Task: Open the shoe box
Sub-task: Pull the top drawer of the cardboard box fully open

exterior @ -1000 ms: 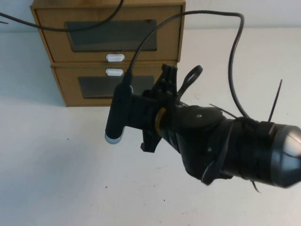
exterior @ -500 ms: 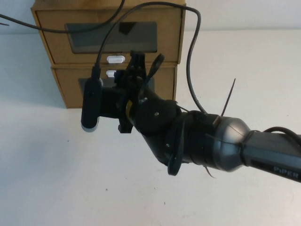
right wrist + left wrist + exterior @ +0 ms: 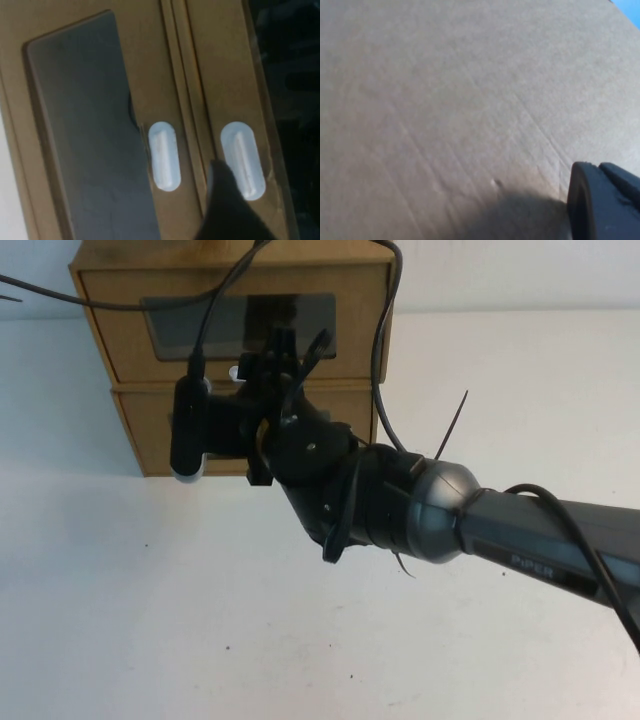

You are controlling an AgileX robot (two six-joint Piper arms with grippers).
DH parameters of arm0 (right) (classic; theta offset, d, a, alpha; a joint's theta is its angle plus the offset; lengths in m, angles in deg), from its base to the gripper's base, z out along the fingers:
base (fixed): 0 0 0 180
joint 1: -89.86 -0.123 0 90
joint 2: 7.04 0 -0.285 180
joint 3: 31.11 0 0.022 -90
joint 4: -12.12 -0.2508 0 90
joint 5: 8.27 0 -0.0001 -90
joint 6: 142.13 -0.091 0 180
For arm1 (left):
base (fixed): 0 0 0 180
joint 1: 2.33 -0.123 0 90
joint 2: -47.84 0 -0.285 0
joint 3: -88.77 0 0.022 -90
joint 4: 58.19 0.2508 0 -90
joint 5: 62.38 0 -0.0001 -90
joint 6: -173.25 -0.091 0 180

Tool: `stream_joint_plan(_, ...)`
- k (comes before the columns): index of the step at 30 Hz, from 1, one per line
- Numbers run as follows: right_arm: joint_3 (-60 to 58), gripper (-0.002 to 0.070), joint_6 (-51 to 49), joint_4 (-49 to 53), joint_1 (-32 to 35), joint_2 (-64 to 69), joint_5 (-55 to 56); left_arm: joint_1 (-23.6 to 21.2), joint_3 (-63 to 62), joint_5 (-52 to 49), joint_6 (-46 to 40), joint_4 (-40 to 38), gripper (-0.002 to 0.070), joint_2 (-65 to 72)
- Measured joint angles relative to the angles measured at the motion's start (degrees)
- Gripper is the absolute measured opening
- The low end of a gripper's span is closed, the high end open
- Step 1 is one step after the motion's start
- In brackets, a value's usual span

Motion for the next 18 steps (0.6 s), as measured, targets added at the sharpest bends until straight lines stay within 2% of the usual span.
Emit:
stream_joint_plan(7,0.09,0.0321,0.0,0.08,0.92,0.0,1.25,0.0,0.0,-0.09,3.74,0.0,-0.0005,0.0)
stream_joint_plan(18,0.22,0.032,0.0,0.12,1.24,0.0,4.21,0.0,0.0,-0.22,4.44,-0.07,-0.0005,0.0)
